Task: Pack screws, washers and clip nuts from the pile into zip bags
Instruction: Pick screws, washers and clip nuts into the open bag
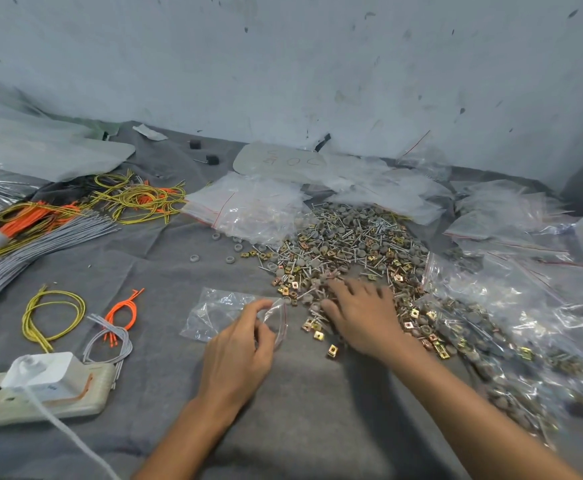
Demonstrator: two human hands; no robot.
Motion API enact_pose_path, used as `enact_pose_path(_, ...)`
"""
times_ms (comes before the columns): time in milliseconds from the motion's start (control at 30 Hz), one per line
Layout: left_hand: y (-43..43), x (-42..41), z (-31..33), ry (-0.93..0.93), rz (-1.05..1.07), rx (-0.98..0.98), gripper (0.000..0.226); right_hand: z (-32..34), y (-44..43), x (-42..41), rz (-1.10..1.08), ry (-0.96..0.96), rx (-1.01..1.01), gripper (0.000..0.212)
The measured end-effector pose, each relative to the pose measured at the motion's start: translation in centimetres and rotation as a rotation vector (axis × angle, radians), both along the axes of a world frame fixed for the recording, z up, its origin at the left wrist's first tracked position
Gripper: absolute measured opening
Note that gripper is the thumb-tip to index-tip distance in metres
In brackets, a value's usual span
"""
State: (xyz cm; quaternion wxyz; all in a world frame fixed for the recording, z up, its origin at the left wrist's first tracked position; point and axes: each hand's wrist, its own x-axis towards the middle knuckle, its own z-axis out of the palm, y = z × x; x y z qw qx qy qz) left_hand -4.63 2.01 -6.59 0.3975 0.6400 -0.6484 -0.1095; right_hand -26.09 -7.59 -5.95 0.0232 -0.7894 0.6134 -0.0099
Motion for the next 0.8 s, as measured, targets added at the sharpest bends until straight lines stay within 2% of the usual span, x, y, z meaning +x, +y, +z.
enact_pose_path(167, 0.2, -0.1, 0.2, -0.004, -0.002, 0.012, 0.037, -0.2, 2.9, 1.8, 0.120, 0.035, 0.016, 0.060)
enact_pose_path(300, 0.3, 0.0, 0.3, 0.002, -0.017, 0.025, 0.036, 1.7, 2.9, 1.2, 0.112, -0.119, 0.030, 0.053)
enact_pose_path(367, 0.3, 0.1, 0.3, 0.001, -0.017, 0.024, 0.036, 3.1, 2.5, 0.4, 0.076, -0.240, 0.004, 0.043)
enact_pose_path(467, 0.2, 0.1, 0.2, -0.002, -0.006, 0.023, 0.037, 4.4, 1.3, -1.1, 0.013, -0.374, -0.023, 0.017)
enact_pose_path(633, 0.2, 0.1, 0.1, -0.002, -0.021, 0.021, 0.038, 5.0, -0.5, -0.9, -0.012, -0.397, 0.072, 0.011)
enact_pose_path(800, 0.1, 0.2, 0.0, 0.006, -0.021, 0.021, 0.039, 5.2, -1.9, 0.5, 0.087, -0.357, 0.218, 0.007)
